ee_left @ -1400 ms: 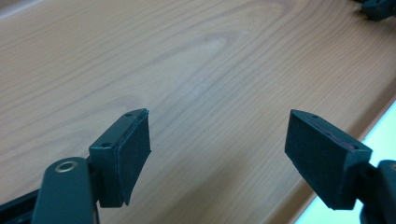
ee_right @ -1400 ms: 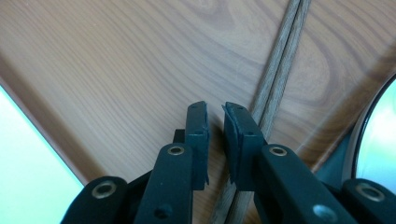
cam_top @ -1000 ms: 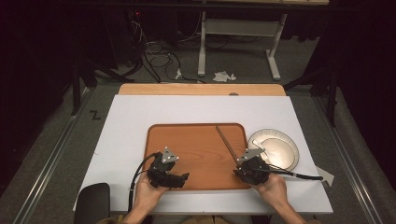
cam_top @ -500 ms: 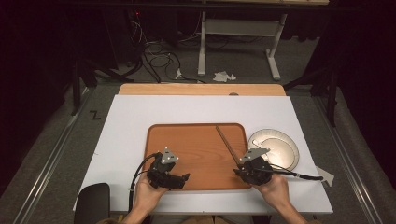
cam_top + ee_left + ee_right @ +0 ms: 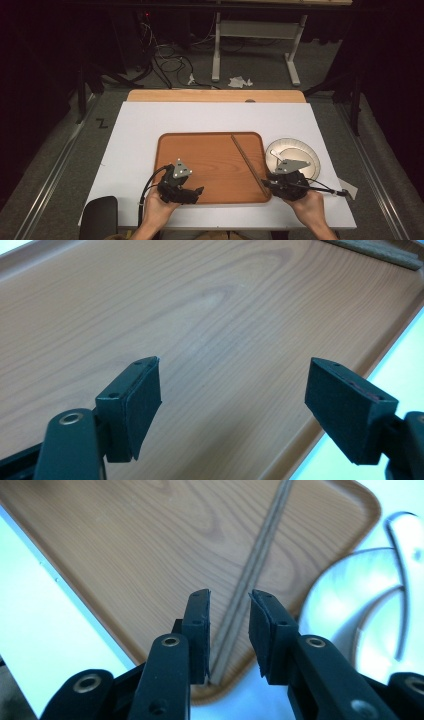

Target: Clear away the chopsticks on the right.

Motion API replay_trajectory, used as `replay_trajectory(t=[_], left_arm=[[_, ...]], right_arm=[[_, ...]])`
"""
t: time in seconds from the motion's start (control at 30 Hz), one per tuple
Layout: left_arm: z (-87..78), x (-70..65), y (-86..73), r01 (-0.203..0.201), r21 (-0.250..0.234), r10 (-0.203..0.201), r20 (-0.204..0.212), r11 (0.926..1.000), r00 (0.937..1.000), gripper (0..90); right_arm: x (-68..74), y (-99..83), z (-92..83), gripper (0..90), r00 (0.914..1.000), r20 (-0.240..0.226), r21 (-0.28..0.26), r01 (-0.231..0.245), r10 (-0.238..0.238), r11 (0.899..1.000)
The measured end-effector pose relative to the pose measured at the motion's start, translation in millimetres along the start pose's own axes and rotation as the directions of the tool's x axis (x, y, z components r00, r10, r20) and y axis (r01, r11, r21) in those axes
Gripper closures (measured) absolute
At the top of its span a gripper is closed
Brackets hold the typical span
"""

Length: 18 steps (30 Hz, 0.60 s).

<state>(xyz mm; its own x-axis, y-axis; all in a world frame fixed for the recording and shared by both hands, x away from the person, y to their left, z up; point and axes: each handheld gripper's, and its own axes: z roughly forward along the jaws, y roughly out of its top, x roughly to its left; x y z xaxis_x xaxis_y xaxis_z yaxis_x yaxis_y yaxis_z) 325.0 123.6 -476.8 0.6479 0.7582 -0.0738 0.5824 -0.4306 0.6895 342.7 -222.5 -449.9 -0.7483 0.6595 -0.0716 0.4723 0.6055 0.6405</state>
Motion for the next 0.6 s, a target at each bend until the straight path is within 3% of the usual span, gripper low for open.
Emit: replay_trajectory(t=[0.2,0.33,0.6], left_arm=[[-0.5,0.9,-0.2,0.016,-0.008,-0.016,0.008,0.9998,0.9998,22.6],[-1.2,0.8,-0.4,0.027,-0.012,-0.027,0.022,0.9996,0.9994,22.6],[-1.5,2.0,-1.0,0.039,-0.016,-0.038,0.042,0.9991,0.9984,22.5]], right_arm=[[-10.8,-15.4,-12.9,69.9,0.9986,0.024,-0.012,-0.047,0.047,0.999],[-10.8,-25.8,-18.6,68.9,0.9975,0.013,-0.013,-0.069,0.069,0.998],[-6.0,-31.0,-11.8,64.5,0.999,0.0,0.0,-0.046,0.046,0.999]])
